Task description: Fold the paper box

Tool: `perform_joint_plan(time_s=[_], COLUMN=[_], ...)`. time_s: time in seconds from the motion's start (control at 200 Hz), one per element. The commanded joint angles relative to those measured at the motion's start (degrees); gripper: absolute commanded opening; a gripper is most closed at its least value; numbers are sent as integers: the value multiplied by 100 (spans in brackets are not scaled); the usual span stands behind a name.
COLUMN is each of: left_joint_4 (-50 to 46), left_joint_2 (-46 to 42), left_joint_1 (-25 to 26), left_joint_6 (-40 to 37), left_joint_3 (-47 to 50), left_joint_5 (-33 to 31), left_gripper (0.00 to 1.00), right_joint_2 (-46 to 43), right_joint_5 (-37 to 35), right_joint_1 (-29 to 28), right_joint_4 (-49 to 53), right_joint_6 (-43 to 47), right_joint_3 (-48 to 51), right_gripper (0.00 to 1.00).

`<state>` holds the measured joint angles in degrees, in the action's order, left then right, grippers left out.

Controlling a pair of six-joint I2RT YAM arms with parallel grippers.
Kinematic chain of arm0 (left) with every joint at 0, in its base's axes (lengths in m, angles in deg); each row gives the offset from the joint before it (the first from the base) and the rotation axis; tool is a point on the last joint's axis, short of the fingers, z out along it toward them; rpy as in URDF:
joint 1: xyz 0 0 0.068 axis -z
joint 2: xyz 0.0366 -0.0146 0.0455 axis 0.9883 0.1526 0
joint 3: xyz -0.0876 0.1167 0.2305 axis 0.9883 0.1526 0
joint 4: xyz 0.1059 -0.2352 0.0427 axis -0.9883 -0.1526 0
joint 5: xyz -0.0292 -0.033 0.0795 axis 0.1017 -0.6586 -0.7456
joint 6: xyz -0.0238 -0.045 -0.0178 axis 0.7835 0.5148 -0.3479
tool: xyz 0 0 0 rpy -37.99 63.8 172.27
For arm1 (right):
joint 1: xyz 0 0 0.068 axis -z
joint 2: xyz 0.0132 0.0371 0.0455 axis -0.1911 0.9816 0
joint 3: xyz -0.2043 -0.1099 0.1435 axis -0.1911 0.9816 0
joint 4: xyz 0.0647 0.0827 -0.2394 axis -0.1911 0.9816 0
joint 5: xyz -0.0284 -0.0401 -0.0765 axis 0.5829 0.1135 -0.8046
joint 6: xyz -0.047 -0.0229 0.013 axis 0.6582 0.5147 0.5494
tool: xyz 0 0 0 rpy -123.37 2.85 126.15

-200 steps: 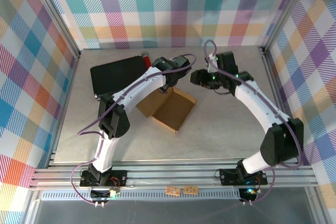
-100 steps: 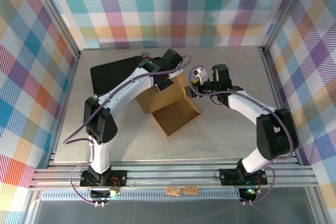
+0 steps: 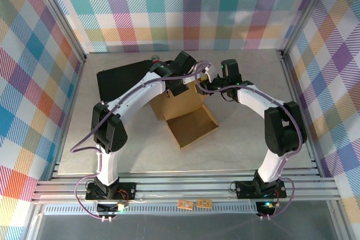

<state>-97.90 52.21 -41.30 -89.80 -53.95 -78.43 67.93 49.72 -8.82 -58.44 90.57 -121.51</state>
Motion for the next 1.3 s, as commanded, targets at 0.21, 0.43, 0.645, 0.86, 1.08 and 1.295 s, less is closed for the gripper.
perform_joint_plan(time_s=[0.21, 0.43, 0.645, 0.86, 1.08, 1.295], left_joint_4=[112, 77, 131, 129, 174, 226], left_joint_2=[-78, -132, -98, -58, -55, -53], left_joint_1=[-55, -55, -55, -54, -48, -55], left_joint_6=[-84, -65, -57, -23, 20, 466], left_joint_3=[-52, 11, -55, -86, -113, -288], left_joint_5=[261, 269, 285, 303, 296, 287], left_gripper=[0, 0, 0, 0, 0, 0], right_joint_2=[72, -255, 254, 516, 574, 281], right_joint_5=[-479, 529, 1379, 1316, 799, -245], right_joint_1=[142, 630, 617, 456, 255, 25], right_joint_4=[-8, 23, 548, 695, 721, 324], right_joint_6=[220, 284, 383, 388, 351, 276], right_joint_3=[-61, 158, -319, -590, -619, -297], right_gripper=[49, 61, 56, 45, 26, 0])
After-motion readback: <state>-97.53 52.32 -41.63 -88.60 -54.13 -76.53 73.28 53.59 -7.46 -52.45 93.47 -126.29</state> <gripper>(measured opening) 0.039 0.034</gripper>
